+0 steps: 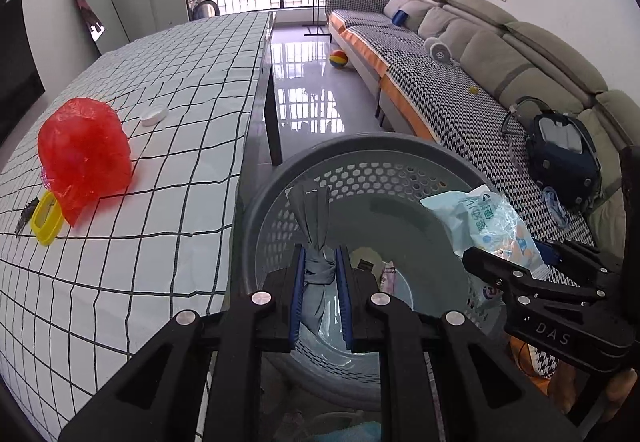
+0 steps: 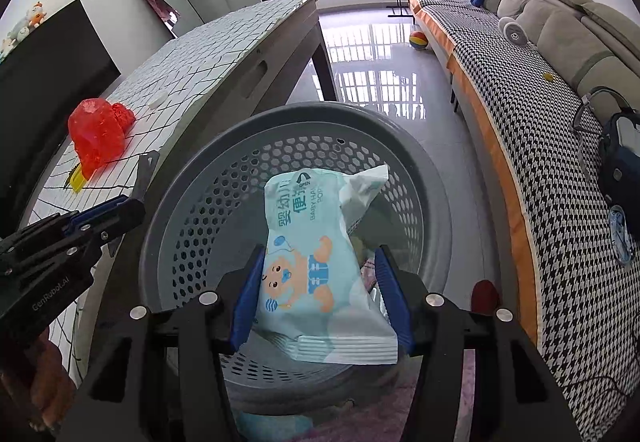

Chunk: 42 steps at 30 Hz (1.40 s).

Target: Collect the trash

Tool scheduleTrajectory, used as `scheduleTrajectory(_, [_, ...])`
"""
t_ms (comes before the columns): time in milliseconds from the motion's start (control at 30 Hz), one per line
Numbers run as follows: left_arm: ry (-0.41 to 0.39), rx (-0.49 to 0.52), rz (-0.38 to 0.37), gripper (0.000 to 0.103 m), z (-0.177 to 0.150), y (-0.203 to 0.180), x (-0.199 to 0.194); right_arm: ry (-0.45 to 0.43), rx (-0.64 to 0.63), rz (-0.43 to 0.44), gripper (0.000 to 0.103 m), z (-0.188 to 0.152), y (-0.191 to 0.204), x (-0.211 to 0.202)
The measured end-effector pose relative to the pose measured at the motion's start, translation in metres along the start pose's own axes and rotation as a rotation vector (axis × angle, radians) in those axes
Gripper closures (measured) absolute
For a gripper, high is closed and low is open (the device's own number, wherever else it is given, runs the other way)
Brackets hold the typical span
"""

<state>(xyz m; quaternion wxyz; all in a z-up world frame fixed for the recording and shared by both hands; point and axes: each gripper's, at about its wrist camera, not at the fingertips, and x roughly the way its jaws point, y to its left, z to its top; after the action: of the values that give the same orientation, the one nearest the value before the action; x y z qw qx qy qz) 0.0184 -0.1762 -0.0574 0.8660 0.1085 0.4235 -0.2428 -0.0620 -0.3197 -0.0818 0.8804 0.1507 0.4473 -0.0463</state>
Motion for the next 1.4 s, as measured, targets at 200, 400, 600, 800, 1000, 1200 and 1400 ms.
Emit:
scheduleTrajectory(200, [0.02,-0.007,-0.003,0.082,0.001,0.0,0.008,-0.011,0.012,0.001,0.049,0.004,-0.008,0.002])
scheduleTrajectory(400, [0.009,-0.02,0.021,0.053,0.0,0.003,0.006,-0.021,0.028,0.011,0.044,0.006,-0.012,0.001])
scheduleTrajectory(600, [0.003,-0.035,0.036,0.048,-0.001,0.006,0.003,-0.023,0.024,0.003,0.044,0.006,-0.01,-0.001])
scheduleTrajectory(800, [-0.016,-0.051,0.054,0.031,-0.002,0.008,-0.003,-0.028,0.011,-0.008,0.044,0.004,-0.006,-0.004])
scheduleTrajectory(1000, [-0.044,-0.064,0.072,0.023,-0.003,0.014,-0.013,-0.037,-0.004,-0.019,0.044,0.003,0.0,-0.008])
scheduleTrajectory(1200, [-0.071,-0.083,0.096,0.011,-0.006,0.02,-0.024,-0.066,-0.025,-0.029,0.037,0.001,0.009,-0.017])
scheduleTrajectory(1400, [-0.091,-0.113,0.138,0.006,-0.01,0.032,-0.035,-0.08,-0.046,-0.028,0.032,-0.003,0.019,-0.024])
